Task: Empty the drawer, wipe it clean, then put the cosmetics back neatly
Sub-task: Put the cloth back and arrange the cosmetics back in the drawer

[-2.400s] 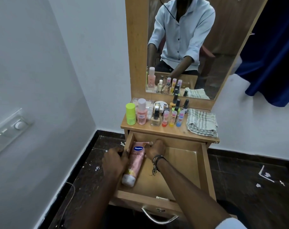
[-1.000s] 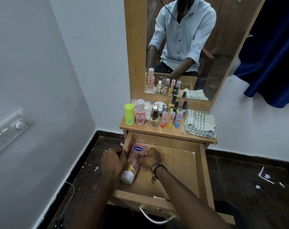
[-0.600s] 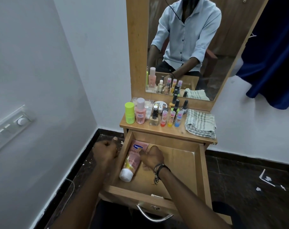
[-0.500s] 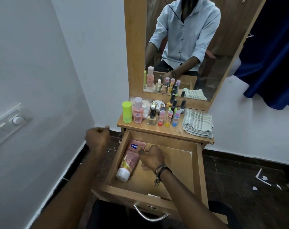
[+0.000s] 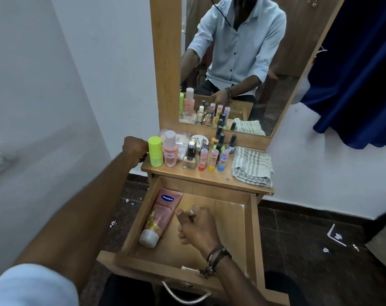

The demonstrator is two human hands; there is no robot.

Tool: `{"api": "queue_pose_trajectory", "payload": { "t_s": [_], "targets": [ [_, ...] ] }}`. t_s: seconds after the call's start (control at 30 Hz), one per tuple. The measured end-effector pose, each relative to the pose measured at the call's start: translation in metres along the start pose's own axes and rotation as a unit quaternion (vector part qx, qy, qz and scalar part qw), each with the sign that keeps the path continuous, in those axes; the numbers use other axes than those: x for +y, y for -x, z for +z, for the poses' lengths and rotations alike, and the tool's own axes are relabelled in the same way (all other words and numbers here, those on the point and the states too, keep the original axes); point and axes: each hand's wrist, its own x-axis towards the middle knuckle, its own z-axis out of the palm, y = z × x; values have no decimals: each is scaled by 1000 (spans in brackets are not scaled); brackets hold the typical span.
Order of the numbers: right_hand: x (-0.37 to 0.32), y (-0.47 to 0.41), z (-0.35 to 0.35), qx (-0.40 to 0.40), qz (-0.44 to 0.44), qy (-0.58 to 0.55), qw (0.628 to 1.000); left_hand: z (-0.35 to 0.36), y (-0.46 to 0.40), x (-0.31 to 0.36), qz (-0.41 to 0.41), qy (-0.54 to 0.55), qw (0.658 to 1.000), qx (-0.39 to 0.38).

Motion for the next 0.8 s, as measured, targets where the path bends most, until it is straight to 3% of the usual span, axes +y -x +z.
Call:
{"api": "queue_pose_trajectory", "payload": {
  "t_s": [0.8],
  "targets": [
    [14, 4, 4, -11, 42, -39, 998, 16, -26, 13, 35, -101, 993, -52]
  ]
}}
